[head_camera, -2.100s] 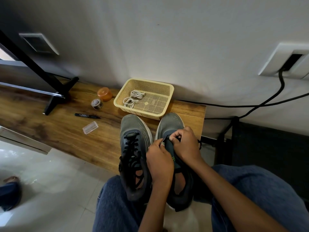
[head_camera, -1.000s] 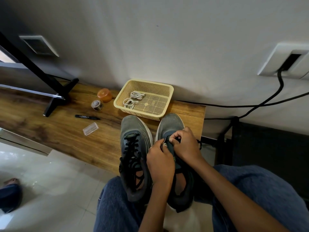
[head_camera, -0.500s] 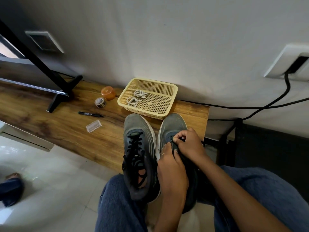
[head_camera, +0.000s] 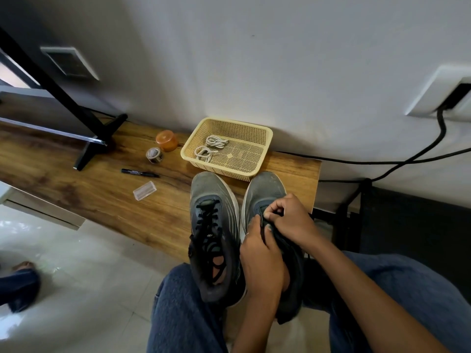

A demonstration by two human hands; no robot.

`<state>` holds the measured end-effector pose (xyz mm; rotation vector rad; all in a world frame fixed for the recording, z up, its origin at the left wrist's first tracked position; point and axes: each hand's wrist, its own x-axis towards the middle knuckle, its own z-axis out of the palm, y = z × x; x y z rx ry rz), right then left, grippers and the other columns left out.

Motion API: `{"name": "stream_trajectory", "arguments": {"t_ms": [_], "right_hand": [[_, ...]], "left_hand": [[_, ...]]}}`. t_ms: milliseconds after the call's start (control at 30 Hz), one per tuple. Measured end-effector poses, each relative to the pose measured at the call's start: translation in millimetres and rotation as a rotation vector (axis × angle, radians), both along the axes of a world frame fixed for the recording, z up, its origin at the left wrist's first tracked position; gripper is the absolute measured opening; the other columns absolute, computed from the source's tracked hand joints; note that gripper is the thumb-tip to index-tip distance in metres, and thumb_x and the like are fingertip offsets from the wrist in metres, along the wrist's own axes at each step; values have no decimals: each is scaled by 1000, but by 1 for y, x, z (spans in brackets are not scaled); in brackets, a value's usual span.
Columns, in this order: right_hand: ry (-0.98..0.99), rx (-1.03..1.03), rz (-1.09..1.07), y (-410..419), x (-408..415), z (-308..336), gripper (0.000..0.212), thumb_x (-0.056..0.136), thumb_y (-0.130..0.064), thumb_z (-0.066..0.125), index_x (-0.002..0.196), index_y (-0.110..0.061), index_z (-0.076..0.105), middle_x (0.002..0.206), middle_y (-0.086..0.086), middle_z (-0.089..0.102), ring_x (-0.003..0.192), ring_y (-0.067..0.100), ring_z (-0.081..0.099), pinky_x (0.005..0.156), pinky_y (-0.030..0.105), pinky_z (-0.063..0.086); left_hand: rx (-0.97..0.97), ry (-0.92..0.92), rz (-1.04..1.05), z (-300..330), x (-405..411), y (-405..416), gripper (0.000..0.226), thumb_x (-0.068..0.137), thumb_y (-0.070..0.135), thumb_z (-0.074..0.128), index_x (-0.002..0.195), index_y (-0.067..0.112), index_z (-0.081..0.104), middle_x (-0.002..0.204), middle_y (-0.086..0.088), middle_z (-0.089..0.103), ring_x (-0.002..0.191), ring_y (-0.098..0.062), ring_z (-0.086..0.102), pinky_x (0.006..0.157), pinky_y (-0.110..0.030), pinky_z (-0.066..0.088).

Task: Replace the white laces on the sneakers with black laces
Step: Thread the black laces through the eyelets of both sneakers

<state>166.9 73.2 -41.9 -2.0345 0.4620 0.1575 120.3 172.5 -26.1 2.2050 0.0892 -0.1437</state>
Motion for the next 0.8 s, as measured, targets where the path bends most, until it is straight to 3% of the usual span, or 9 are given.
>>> {"name": "stream_trajectory", "arguments": {"t_ms": [100, 300, 467, 633, 800], "right_hand": [[-8, 5, 2, 0, 0, -1, 14, 86, -10, 67, 74, -16, 65, 98, 0, 47, 80, 1, 45, 63, 7, 31], [-1, 47, -14, 2, 0, -2, 7, 83, -15, 71, 78, -12, 68, 92, -3, 48, 79, 3, 46, 60, 9, 30], [-49, 34, -27, 6, -1, 0, 5, 81, -13, 74, 79, -9, 70, 80, -7, 47, 71, 3, 48, 58, 5, 36], [-49, 8, 7, 3, -1, 8, 10, 79, -15, 75, 85, -7, 74, 77, -8, 53, 66, 4, 50, 55, 4, 37], [-33, -75, 2, 4, -2, 11, 7, 81, -14, 73, 84, -8, 73, 78, -8, 52, 67, 1, 48, 54, 5, 36]], "left_hand": [[-71, 31, 33, 1, 0, 0, 40, 102, 29, 39, 138, 18, 52, 126, -1, 63, 114, -14, 59, 98, -31, 46], [-127, 97, 89, 9, 5, 1, 41, 105, 26, 29, 139, 18, 50, 134, 1, 57, 125, -12, 50, 97, -18, 35], [-149, 138, 187, 9, 17, 7, 35, 103, 14, 34, 126, 16, 59, 124, 0, 62, 110, -10, 53, 84, -16, 35], [38, 96, 99, 14, 34, 13, 31, 98, 11, 47, 123, 16, 63, 113, -5, 67, 98, -16, 62, 75, -19, 41], [262, 51, -21, 15, 47, 14, 20, 97, 19, 52, 108, 18, 69, 99, -5, 69, 91, -21, 63, 74, -31, 48]]}}
